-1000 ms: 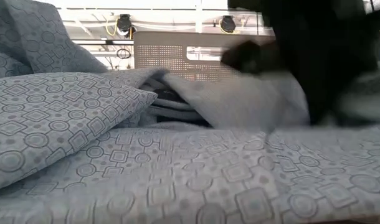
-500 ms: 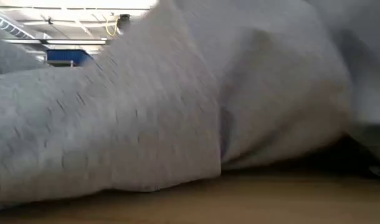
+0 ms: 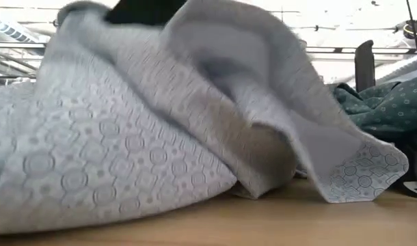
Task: Sort clothes
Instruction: Put the light blue shirt into the white bin
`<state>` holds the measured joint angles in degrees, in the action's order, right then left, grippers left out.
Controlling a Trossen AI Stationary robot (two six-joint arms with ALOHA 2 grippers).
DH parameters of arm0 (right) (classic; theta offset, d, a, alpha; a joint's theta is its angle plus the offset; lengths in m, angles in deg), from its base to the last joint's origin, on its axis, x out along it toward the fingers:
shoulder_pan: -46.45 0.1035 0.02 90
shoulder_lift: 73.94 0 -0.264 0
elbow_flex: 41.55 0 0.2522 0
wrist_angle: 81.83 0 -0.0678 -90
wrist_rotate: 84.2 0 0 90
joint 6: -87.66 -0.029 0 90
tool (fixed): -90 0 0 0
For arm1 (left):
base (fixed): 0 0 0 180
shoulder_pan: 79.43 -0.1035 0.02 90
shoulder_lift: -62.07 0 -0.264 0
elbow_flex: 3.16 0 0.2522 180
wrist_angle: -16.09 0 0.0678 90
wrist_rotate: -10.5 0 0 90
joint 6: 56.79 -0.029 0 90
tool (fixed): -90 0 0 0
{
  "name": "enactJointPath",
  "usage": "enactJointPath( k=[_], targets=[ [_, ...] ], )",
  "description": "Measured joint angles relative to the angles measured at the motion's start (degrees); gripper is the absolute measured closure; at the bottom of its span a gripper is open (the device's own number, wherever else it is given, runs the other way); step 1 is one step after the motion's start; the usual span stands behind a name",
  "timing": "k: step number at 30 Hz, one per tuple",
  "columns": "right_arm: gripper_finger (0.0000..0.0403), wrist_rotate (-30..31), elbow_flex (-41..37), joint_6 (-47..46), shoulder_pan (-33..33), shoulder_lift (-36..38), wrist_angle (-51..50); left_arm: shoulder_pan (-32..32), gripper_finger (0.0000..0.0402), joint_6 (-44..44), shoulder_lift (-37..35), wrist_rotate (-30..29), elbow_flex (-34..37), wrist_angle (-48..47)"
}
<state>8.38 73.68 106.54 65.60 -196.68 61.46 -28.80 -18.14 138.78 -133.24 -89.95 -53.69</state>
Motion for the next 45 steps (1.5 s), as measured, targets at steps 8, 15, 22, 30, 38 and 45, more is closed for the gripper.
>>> enactJointPath(
  k=[8,15,22,30,38,45],
  targets=[
    [0.0331,-7.1,0.0,0.6,-0.2,-2.7,-5.1,0.1,0.0256,0.1,0.0,-0.2,0.0,0.0],
    [0.0252,-7.2,0.0,-6.8,-0.2,-2.7,-0.4,0.1,0.0256,0.3,0.0,-1.9,0.0,0.0],
    [0.0193,-7.3,0.0,-29.3,-0.8,-2.6,2.5,0.1,0.0256,1.6,0.0,-2.0,0.0,0.1],
    [0.0167,-7.4,0.0,-46.5,-0.7,-2.7,6.4,-0.9,0.0256,1.6,0.0,-2.1,0.0,0.2],
    [0.0167,2.1,0.1,-54.8,1.0,-5.0,7.8,-1.2,0.0256,1.6,0.0,-2.1,0.0,0.4],
    [0.0167,5.1,0.1,-59.6,2.8,-9.6,7.9,-1.1,0.0256,1.6,0.0,-1.6,0.0,2.2]
  ],
)
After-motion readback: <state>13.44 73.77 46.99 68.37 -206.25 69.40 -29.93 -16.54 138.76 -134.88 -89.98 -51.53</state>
